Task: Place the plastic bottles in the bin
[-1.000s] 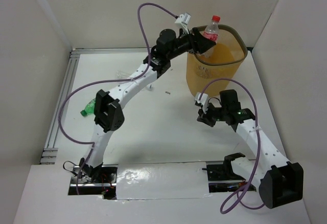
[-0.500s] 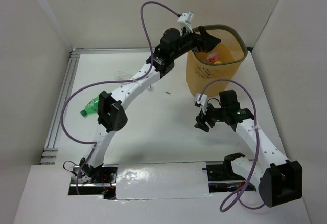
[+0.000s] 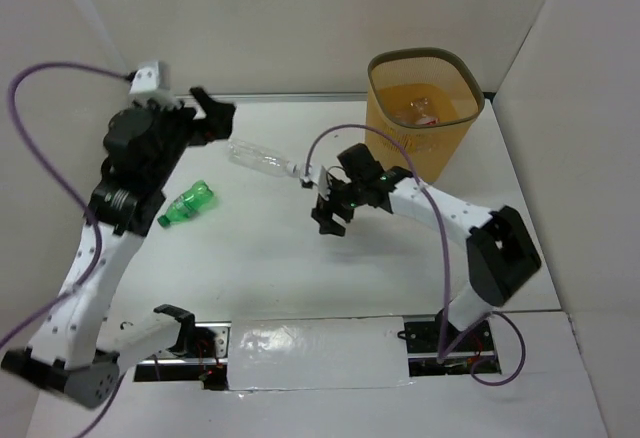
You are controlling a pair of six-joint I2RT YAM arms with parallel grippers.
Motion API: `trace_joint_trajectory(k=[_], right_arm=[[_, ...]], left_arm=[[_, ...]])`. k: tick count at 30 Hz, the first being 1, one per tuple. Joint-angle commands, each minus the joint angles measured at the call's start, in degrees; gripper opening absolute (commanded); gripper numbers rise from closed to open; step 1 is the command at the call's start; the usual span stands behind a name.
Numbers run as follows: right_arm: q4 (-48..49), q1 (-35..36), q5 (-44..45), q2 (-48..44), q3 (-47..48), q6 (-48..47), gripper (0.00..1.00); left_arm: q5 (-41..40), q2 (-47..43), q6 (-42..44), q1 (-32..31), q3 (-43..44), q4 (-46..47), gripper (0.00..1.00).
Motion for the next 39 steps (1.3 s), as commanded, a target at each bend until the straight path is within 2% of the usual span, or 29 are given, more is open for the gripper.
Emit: trace_joint_trajectory(k=[1, 2, 3, 6, 11, 15, 18, 22, 28, 33, 36, 39], right_arm=[[7.6, 0.6, 5.2, 8.5, 9.8, 10.7, 0.87], [8.5, 0.6, 6.8, 12.4, 14.5, 11.8, 0.89], [10.1, 0.6, 8.2, 14.4, 16.8, 12.5, 1.00], [9.3, 1.8, 12.8, 23.2, 28.5, 13.8, 1.00], [4.1, 2.4, 14.3, 39.0, 49.9, 13.1, 1.00], [2.5, 2.9, 12.5, 46.5, 59.2, 13.1, 1.00], [3.0, 3.5, 11.9, 49.7, 63.3, 13.9, 1.00], [6.5, 4.0, 13.3, 52.9, 63.8, 13.9, 1.00], [9.8, 4.6, 17.7, 57.1, 64.4, 12.6, 1.00], [10.3, 4.6, 18.6, 60.1, 65.8, 11.6, 1.00], [9.0, 4.6, 17.5, 60.1, 65.8, 11.6, 0.92], [7.7, 3.2, 12.9, 58.9, 65.0, 13.8, 0.60]], left_arm=[[-8.4, -7.3, 8.0, 3.7, -8.3, -13.0, 1.00], [-9.4, -10.0, 8.7, 6.2, -9.3, -14.7, 1.00], [-10.9, -11.1, 9.2, 6.2, -10.5, -16.3, 1.00], [-13.9, -12.6, 8.7, 7.6, -15.0, -20.7, 1.00], [-15.2, -11.0, 3.7, 10.8, -18.6, -25.7, 1.00], [-15.8, -9.8, 5.6, 11.8, -21.7, -25.7, 1.00], [-16.4, -8.3, 8.7, 11.8, -24.6, -25.0, 1.00], [-16.4, -7.6, 12.7, 11.2, -28.2, -21.0, 1.00], [-14.4, -8.3, 19.8, 10.7, -33.8, -10.5, 1.00], [-13.4, -2.0, 21.1, 10.7, -34.5, -6.4, 1.00], [-12.9, 2.2, 22.4, 10.7, -33.9, -4.6, 1.00], [-12.3, 6.5, 24.7, 10.7, -32.7, -1.8, 1.00]])
